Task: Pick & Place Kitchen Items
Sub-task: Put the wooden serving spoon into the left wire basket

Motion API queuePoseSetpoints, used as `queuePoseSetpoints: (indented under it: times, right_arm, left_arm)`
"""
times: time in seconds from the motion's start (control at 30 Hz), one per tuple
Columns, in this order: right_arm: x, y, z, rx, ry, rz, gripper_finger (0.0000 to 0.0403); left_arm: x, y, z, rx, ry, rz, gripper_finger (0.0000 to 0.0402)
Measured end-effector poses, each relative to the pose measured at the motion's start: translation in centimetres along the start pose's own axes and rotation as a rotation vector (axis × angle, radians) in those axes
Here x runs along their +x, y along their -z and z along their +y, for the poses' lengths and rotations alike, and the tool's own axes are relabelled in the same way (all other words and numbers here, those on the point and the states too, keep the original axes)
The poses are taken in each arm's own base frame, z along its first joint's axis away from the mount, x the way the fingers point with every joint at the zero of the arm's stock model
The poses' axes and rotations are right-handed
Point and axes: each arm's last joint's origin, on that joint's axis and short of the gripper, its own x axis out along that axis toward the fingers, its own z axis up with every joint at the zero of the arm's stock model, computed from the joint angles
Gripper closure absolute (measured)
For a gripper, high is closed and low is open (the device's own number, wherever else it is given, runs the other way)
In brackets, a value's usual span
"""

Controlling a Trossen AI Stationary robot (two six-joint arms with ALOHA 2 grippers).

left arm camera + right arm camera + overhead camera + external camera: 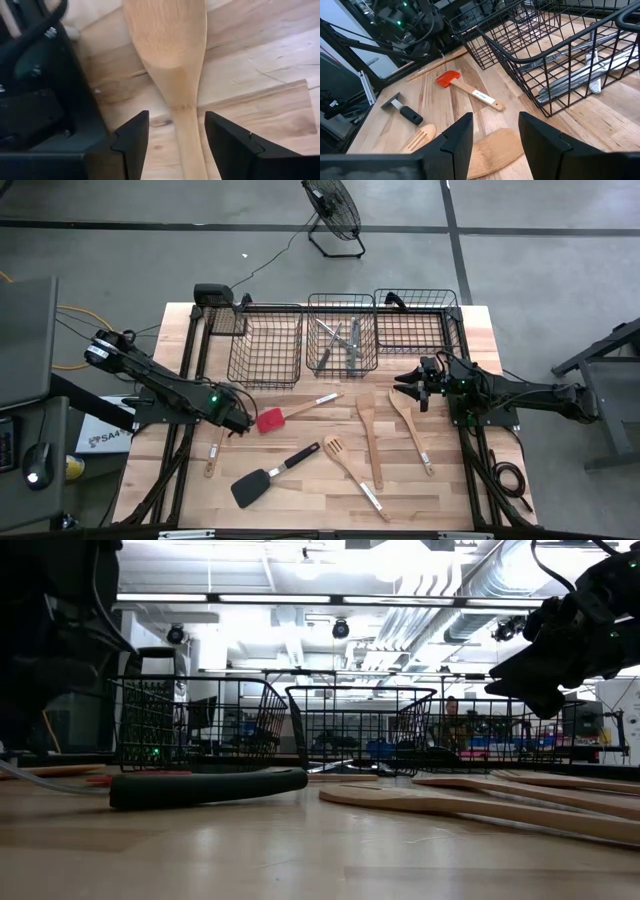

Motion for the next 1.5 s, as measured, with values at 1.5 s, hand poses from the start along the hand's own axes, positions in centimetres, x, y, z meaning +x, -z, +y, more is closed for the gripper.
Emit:
queuePoseSetpoints:
  times: [1.5]
  right_arm:
    - [0.0,0.0,0.0,0.0,0.0,0.0,0.0252]
  left_arm:
    - [3.2,0.8,-0.1,0.05,0.115,0.148,0.0323]
